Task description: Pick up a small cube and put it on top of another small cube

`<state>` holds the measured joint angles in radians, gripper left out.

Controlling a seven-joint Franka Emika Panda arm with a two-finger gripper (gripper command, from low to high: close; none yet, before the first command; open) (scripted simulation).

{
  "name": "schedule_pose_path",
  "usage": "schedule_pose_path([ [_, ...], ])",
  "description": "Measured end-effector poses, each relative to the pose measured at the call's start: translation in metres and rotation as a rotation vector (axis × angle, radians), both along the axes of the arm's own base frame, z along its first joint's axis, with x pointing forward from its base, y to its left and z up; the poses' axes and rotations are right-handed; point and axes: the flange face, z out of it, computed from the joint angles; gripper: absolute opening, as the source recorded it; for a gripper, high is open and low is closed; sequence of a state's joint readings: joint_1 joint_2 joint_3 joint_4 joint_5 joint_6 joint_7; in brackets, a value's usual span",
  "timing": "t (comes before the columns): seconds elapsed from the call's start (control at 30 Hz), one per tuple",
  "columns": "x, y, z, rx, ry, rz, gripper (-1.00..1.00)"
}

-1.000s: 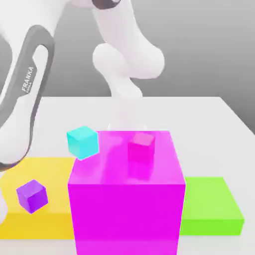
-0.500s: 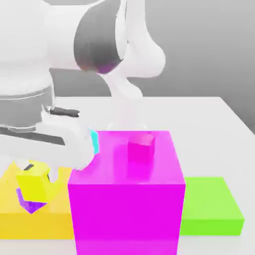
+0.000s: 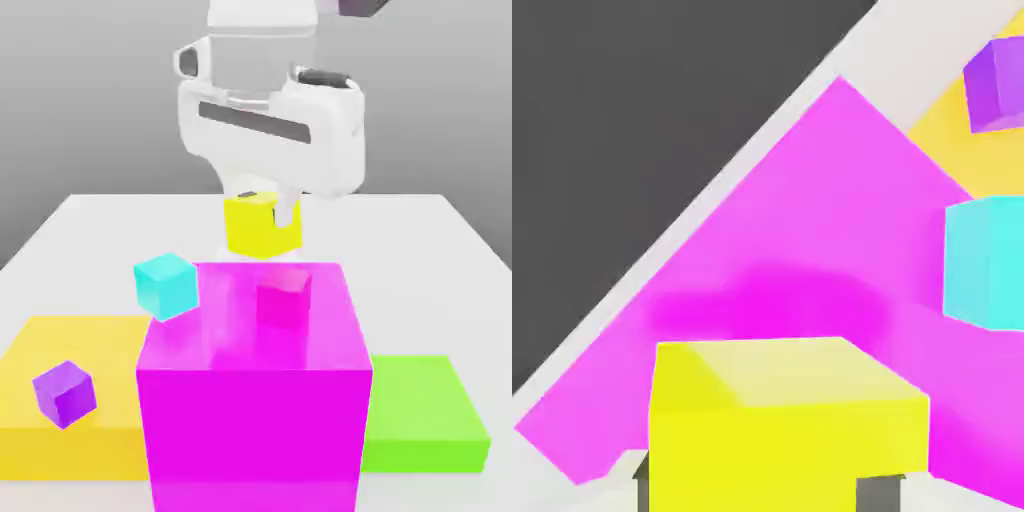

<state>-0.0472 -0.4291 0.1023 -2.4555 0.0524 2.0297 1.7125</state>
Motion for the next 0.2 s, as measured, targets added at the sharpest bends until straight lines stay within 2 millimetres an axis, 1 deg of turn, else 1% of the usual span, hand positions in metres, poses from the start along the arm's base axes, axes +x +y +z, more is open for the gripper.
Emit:
schedule_pose_path([
  [0.1,-0.003,0.003,-0.038,-0.001,0.0,-0.014,-1.0],
  [0.13,-0.004,0.004,-0.049,-0.001,0.0,-0.015,1.0],
  [0.2,-0.004,0.004,-0.049,-0.001,0.0,-0.015,1.0],
])
